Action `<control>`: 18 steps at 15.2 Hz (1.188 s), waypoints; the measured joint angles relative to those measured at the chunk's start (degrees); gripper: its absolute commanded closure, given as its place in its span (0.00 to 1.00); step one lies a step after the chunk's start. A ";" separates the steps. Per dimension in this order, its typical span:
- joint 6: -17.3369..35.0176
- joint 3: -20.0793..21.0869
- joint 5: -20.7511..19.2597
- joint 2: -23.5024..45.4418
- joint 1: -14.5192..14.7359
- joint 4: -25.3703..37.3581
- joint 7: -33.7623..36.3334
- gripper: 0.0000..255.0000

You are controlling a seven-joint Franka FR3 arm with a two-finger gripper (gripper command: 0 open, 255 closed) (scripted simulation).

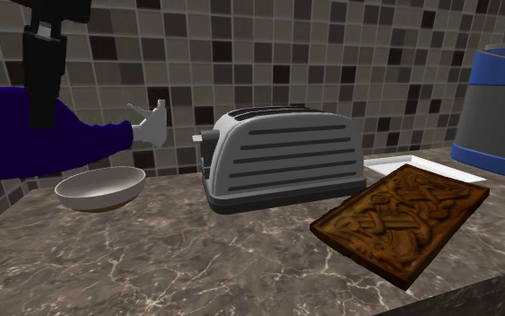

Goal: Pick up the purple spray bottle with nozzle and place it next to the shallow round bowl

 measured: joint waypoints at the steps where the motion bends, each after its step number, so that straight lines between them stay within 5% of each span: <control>1: -0.24 0.19 0.30 1.76 0.24 2.05 0.44 1.00; 4: 0.42 1.34 0.56 4.80 1.25 4.66 2.47 1.00; 18: 11.44 1.54 0.89 3.87 1.41 -7.34 1.15 1.00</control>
